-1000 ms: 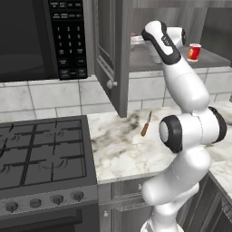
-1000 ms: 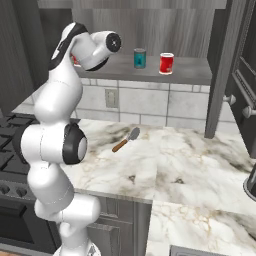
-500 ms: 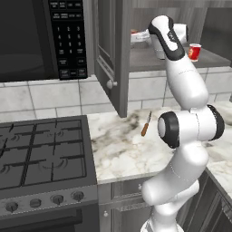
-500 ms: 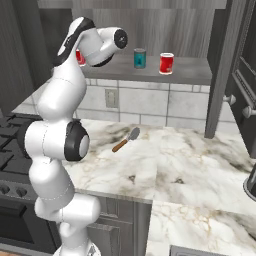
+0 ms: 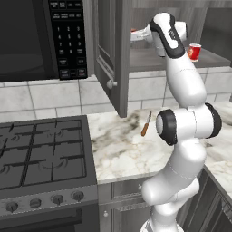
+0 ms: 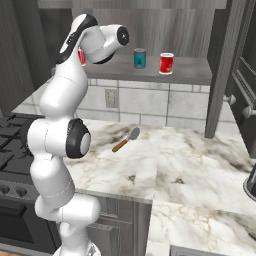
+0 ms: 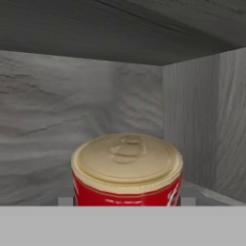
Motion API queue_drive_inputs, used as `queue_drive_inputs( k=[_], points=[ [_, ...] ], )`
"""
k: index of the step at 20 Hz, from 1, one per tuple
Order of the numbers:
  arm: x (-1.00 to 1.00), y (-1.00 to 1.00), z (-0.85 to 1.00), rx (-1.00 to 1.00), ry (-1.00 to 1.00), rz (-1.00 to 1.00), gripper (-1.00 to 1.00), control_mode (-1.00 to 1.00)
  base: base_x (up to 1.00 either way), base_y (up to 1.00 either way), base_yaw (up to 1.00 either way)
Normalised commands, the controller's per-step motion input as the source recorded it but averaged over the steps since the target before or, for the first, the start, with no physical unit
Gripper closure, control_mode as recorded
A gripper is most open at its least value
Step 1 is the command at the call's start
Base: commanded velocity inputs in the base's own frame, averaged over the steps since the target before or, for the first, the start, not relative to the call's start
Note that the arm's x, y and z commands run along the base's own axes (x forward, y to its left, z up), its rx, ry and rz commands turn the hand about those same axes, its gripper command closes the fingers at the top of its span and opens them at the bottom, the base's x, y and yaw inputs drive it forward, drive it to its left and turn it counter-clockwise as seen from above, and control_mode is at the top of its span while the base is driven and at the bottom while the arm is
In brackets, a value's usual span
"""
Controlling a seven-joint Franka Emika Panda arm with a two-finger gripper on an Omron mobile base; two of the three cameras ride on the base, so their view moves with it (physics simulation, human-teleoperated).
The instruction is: Stack two cans on top of the other two cans in the cabinet.
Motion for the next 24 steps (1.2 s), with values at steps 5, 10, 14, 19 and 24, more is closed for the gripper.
queue_drive_inputs(
  k=[5, 10, 14, 19, 24],
  points=[
    [0.0, 0.15, 0.04, -0.01, -0.01, 0.07, 1.0, -1.0, 0.0, 0.0, 0.0],
    [0.0, 0.19, 0.03, -0.06, -0.02, 0.07, 1.0, -1.0, 0.0, 0.0, 0.0],
    [0.04, 0.17, 0.02, -0.08, -0.06, 0.08, 1.0, -1.0, 0.0, 0.0, 0.0],
    [0.02, 0.14, 0.01, -0.09, -0.02, 0.07, 1.0, -1.0, 0.0, 0.0, 0.0],
    [0.03, 0.08, 0.0, -0.05, 0.0, 0.05, 1.0, -1.0, 0.0, 0.0, 0.0]
  ],
)
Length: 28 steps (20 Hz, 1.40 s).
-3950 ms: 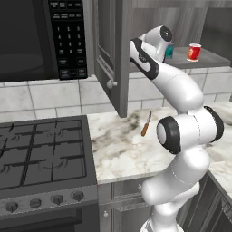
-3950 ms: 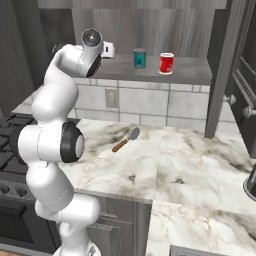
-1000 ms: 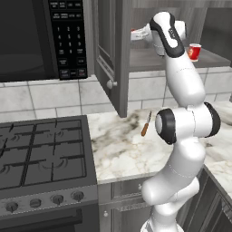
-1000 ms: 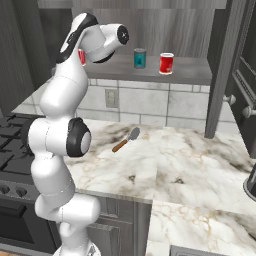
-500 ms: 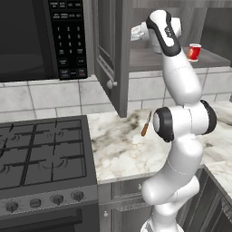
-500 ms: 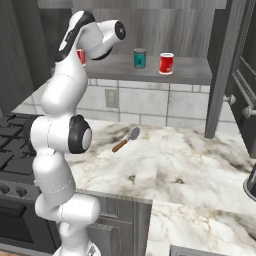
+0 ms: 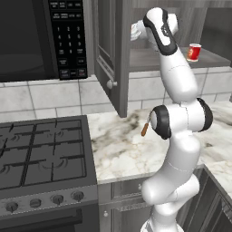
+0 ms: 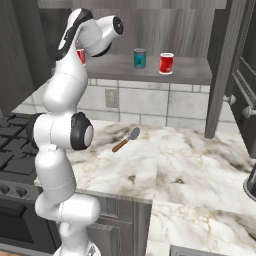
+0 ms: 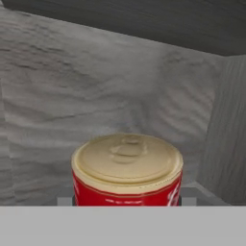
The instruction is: Stack two cans on top of the other two cans in the cabinet.
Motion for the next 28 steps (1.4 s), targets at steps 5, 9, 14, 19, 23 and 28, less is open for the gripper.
queue_drive_inputs(
  k=[5, 9, 14, 19, 23, 28],
  points=[
    [0.08, 0.06, 0.0, 0.0, 0.0, 0.01, 1.0, -1.0, 0.0, 0.0, 0.0],
    [0.04, 0.08, 0.0, 0.0, 0.0, 0.0, 1.0, -1.0, 0.0, 0.0, 0.0],
    [0.03, 0.09, -0.01, 0.0, 0.0, 0.0, 1.0, -1.0, 0.0, 0.0, 0.0],
    [0.06, 0.06, 0.0, 0.0, 0.0, 0.0, 1.0, -1.0, 0.0, 0.0, 0.0],
    [0.06, 0.01, -0.04, 0.0, 0.0, 0.0, 1.0, -1.0, 0.0, 0.0, 0.0],
    [0.07, 0.0, -0.06, 0.0, 0.0, 0.0, 1.0, -1.0, 0.0, 0.0, 0.0]
  ],
)
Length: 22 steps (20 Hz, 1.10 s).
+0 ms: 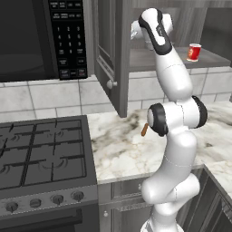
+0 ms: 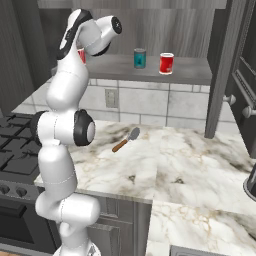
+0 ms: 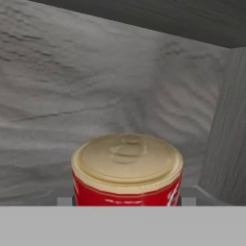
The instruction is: Stack two cans on top of the other two cans in the cabinet.
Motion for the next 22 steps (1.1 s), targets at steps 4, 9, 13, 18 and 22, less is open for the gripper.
queue_drive_inputs(
  k=[4, 9, 13, 18, 22],
  points=[
    [0.1, 0.0, -0.01, 0.0, 0.0, 0.0, 1.0, -1.0, 0.0, 0.0, 0.0],
    [0.06, 0.0, 0.0, 0.0, 0.0, 0.0, 1.0, -1.0, 0.0, 0.0, 0.0],
    [0.01, 0.0, 0.0, 0.0, 0.0, 0.0, 1.0, -1.0, 0.0, 0.0, 0.0],
    [0.02, 0.0, 0.0, 0.0, 0.0, 0.0, 1.0, -1.0, 0.0, 0.0, 0.0],
    [0.0, 0.0, -0.01, 0.0, 0.0, 0.0, 1.0, -1.0, 0.0, 0.0, 0.0]
  ],
)
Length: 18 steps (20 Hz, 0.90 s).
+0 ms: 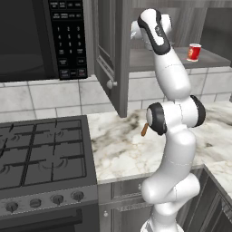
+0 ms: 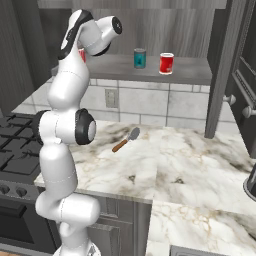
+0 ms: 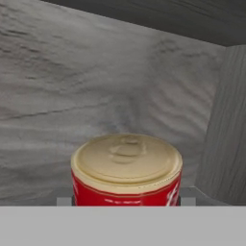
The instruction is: Stack two cans on top of the other two cans in the cabinet.
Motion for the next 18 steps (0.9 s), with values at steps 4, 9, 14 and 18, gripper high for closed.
queue_drive_inputs(
  k=[4, 9, 14, 18],
  points=[
    [0.0, 0.0, -0.07, 0.0, 0.0, 0.0, 1.0, -1.0, 0.0, 0.0, 0.0],
    [0.0, 0.0, -0.07, 0.0, 0.0, 0.0, 1.0, -1.0, 0.0, 0.0, 0.0],
    [0.0, 0.0, -0.07, -0.02, 0.0, 0.0, 1.0, -1.0, 0.0, 0.0, 0.0],
    [0.0, 0.0, -0.09, -0.05, 0.0, 0.0, 1.0, -1.0, 0.0, 0.0, 0.0]
  ],
)
